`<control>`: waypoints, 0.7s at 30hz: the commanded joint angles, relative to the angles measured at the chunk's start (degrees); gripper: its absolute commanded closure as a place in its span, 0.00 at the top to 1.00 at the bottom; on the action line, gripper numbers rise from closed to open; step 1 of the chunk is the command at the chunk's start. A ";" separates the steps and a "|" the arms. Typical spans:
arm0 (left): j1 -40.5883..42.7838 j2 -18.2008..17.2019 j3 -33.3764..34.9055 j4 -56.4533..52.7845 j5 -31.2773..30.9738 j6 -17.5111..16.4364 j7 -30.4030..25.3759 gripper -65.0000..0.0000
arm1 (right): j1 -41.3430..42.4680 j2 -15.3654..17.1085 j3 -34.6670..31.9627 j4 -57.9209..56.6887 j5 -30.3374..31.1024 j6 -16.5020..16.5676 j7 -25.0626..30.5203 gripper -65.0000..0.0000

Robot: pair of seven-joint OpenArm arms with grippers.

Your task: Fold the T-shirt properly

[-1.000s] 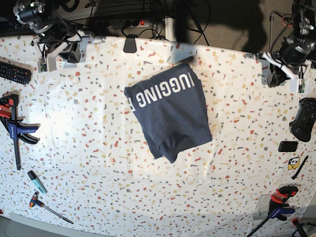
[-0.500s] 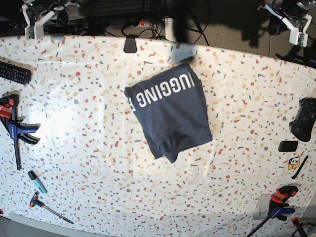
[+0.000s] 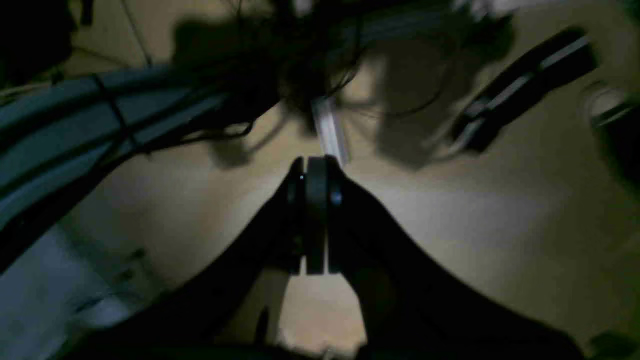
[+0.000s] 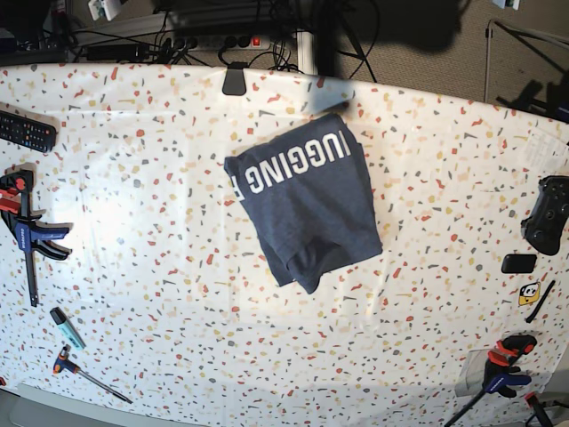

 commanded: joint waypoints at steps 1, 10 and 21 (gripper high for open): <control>-0.33 -0.68 -0.33 -2.93 -0.66 -1.27 -1.68 0.00 | -0.85 0.20 -0.63 -1.97 -0.92 0.56 1.09 0.00; -16.57 -0.66 -0.33 -31.28 12.20 -2.08 -11.41 0.00 | 2.19 6.69 -14.14 -27.71 -15.19 -6.40 24.52 0.00; -30.16 -0.59 14.78 -44.94 18.10 -2.03 -12.87 0.00 | 22.67 9.33 -17.62 -59.93 -24.15 -12.52 34.60 0.00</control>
